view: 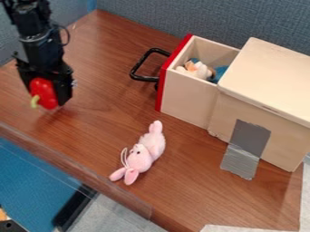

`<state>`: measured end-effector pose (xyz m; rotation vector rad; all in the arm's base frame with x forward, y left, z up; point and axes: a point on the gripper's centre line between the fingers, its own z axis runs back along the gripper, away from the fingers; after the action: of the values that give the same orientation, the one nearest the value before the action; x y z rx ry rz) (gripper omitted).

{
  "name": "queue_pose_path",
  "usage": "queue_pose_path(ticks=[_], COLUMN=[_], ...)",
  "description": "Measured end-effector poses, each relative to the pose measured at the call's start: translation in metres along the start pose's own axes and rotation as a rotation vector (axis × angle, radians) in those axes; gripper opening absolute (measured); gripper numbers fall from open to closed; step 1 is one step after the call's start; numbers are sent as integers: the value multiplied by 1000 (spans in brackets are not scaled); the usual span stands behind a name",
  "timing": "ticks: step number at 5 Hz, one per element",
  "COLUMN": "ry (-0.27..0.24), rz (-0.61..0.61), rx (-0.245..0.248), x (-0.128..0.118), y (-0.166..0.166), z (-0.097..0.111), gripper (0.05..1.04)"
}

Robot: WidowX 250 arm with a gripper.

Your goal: Move the red pepper to the left side of the table

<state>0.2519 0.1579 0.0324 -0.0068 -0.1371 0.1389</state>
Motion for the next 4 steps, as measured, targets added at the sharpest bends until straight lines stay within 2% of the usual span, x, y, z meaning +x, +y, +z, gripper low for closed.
queue_pose_path(ticks=[1, 3, 4], ry=[17, 47, 14], rz=[0, -5, -40], rx=[-5, -12, 6], x=[-9, -15, -12], y=[1, -6, -16], z=[-9, -15, 11], gripper=[879, 1010, 1004])
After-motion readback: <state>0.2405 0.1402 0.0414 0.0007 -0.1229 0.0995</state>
